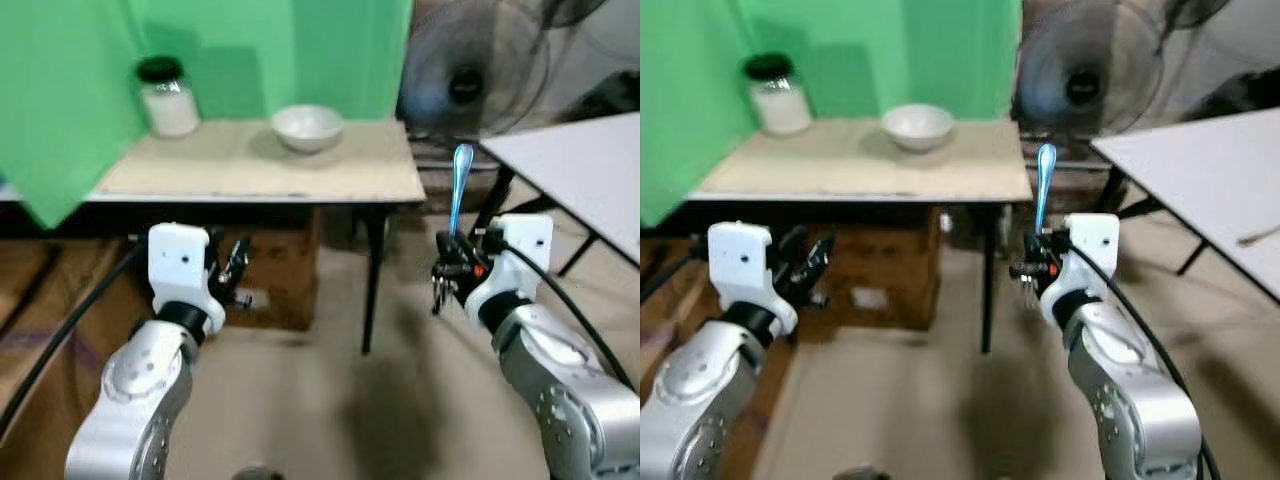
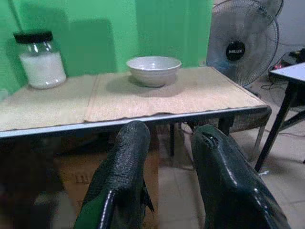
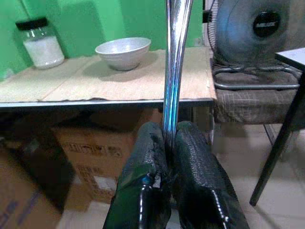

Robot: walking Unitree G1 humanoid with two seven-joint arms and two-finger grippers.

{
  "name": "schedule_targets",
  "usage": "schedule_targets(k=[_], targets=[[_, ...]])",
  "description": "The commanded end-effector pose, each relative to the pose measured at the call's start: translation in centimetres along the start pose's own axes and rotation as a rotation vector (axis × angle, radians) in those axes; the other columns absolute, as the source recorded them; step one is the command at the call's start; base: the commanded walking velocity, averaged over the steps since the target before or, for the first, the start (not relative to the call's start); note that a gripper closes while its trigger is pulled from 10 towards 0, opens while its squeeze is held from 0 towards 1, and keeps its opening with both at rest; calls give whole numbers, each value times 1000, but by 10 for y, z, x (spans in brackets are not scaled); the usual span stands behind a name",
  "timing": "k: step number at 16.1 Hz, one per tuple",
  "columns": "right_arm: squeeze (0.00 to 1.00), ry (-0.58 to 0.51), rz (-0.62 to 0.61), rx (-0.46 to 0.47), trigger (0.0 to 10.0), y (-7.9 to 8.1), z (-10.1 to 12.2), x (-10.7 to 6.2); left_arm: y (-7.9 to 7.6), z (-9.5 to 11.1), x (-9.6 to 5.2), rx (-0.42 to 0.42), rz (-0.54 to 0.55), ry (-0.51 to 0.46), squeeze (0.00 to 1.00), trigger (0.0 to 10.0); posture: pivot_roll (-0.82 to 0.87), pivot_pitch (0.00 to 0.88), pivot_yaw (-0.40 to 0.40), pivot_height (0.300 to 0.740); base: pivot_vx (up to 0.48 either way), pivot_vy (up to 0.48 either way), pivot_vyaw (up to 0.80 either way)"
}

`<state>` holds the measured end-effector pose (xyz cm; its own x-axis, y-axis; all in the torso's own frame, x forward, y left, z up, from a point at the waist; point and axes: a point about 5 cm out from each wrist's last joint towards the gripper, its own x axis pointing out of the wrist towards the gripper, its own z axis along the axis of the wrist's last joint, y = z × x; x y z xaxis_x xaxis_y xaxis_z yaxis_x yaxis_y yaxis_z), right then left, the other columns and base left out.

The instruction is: Setting the table

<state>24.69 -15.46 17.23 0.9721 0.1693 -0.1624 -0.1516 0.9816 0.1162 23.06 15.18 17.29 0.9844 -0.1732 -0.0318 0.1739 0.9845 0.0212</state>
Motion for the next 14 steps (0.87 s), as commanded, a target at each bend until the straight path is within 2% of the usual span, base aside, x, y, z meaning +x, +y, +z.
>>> schedule_targets(k=[1, 3, 14], targets=[[0, -22, -5, -2, 10000, 0, 6, 0, 1, 2, 1, 9, 5, 0, 0, 10000, -88, 0, 11, 740, 0, 0, 0], [0, -13, -7, 5, 10000, -2, 8, 3, 2, 0, 2, -4, 29, 8, 0, 10000, -87, 0, 3, 740, 0, 0, -322], [0, 21, -10, -1, 10000, -3, 7, 3, 2, -2, 1, -14, 52, 12, 0, 10000, -92, 0, -12, 740, 0, 0, -800]])
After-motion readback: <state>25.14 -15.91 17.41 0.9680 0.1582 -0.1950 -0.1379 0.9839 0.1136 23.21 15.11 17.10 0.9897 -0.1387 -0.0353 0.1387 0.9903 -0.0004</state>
